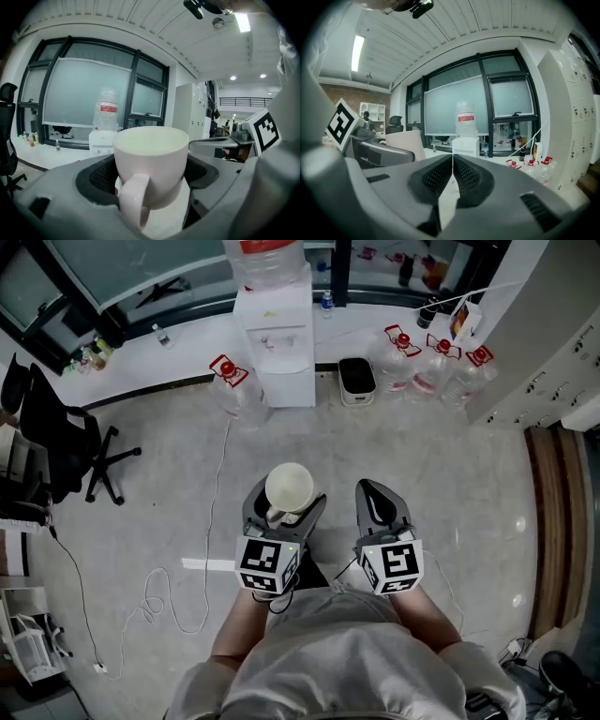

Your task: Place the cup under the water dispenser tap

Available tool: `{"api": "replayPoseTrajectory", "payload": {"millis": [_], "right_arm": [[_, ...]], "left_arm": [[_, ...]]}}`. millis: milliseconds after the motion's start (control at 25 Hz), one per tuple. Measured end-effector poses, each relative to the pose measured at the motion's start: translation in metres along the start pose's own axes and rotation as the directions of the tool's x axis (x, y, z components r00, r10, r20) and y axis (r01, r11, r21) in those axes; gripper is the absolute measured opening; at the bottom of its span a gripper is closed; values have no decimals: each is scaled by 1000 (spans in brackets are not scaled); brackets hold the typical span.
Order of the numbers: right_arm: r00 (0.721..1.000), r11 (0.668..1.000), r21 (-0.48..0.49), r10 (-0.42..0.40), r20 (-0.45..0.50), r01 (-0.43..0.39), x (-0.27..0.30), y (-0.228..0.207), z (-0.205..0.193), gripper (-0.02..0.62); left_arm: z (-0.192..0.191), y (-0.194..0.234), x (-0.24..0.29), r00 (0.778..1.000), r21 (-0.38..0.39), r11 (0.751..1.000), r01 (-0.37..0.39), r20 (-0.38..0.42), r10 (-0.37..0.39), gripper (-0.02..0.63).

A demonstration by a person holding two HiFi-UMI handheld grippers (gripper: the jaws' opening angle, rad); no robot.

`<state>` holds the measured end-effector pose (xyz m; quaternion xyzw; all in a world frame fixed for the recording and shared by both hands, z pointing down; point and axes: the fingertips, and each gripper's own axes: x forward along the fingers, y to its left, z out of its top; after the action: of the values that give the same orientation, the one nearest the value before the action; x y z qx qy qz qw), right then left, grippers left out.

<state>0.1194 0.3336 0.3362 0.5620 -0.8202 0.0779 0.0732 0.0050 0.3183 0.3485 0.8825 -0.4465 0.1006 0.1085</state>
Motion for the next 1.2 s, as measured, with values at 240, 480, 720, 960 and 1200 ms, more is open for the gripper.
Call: {"api": "replayPoseTrajectory", "payload": {"millis": [240, 480, 720, 960, 1200], "right_arm": [[998, 999, 9, -53, -42, 53, 101, 5, 17, 28], [995, 996, 25, -82, -55, 83, 187, 27, 42, 29], [988, 991, 27, -128, -83, 131, 236, 21, 48, 29], [982, 990, 32, -132, -135, 138, 272, 3, 36, 29], [988, 996, 43, -69, -141, 75, 319, -18, 34, 29]], "left_arm": [[20, 89, 61, 997, 3, 997, 72, -27, -72, 439], [39, 167, 98, 988, 19, 989, 145, -57, -143, 439], [46, 211, 133, 979, 6, 981, 193, -66, -192, 439], [39, 225, 164, 974, -24, 977, 210, -80, -211, 439], [40, 235, 200, 977, -13, 982, 188, -103, -189, 439]]}}
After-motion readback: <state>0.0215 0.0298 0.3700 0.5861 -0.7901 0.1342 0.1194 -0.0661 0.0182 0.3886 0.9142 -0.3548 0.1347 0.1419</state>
